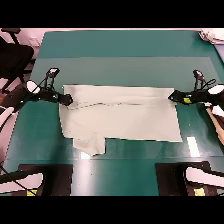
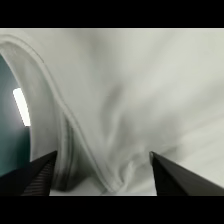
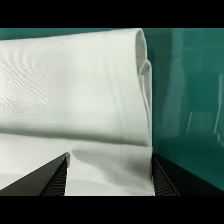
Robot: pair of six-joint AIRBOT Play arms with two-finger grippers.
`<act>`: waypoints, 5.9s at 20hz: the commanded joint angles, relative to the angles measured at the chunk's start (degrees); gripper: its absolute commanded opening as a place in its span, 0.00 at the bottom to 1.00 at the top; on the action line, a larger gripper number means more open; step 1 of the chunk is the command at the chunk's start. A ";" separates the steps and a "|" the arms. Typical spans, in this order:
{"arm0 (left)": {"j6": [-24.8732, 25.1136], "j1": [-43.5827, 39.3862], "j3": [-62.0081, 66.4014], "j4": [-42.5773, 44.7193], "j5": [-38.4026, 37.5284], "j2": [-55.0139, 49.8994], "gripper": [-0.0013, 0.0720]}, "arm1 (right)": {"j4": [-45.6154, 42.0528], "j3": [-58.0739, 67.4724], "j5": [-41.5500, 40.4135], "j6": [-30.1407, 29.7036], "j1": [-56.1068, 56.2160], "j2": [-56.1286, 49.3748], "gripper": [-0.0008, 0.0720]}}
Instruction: Fold the shirts.
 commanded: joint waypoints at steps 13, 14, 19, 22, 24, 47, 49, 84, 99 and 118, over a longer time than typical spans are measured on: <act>-3.08 14.80 -16.85 -4.98 -28.76 28.09 0.97 | -1.49 -14.53 24.13 0.02 -18.18 28.13 0.79; -3.08 14.80 -19.85 -4.92 -28.92 27.98 0.97 | -1.51 -16.92 24.44 0.00 -18.56 29.70 0.79; -4.04 14.80 -29.35 -7.91 -23.26 27.89 0.97 | -0.61 -24.50 25.38 0.00 -18.64 32.15 0.79; -4.00 14.80 -30.91 -11.26 -22.18 27.80 0.97 | 0.33 -24.48 25.83 0.00 -18.64 32.13 0.79; -2.45 14.80 -31.12 -13.16 -22.18 27.65 0.97 | 0.68 -24.48 25.16 0.00 -18.64 32.13 0.79; -5.55 6.23 -34.32 -10.93 -12.46 27.34 0.07 | 0.39 -24.48 24.39 0.00 -18.64 32.13 0.79; -5.51 6.23 -34.29 -11.61 -12.46 27.34 0.06 | 0.39 -24.48 24.48 0.02 -18.64 32.13 0.79; 0.17 6.23 -20.98 -16.72 -19.10 27.36 0.05 | 11.13 -20.46 29.79 -4.68 -17.70 22.14 0.04; 2.10 6.21 -12.96 -18.25 3.85 24.94 0.05 | 18.49 1.42 27.98 -4.17 -17.68 4.00 0.05; 45.48 6.21 -12.79 -54.27 20.61 5.99 0.06 | 21.35 2.27 17.29 -10.32 -11.15 -10.05 0.05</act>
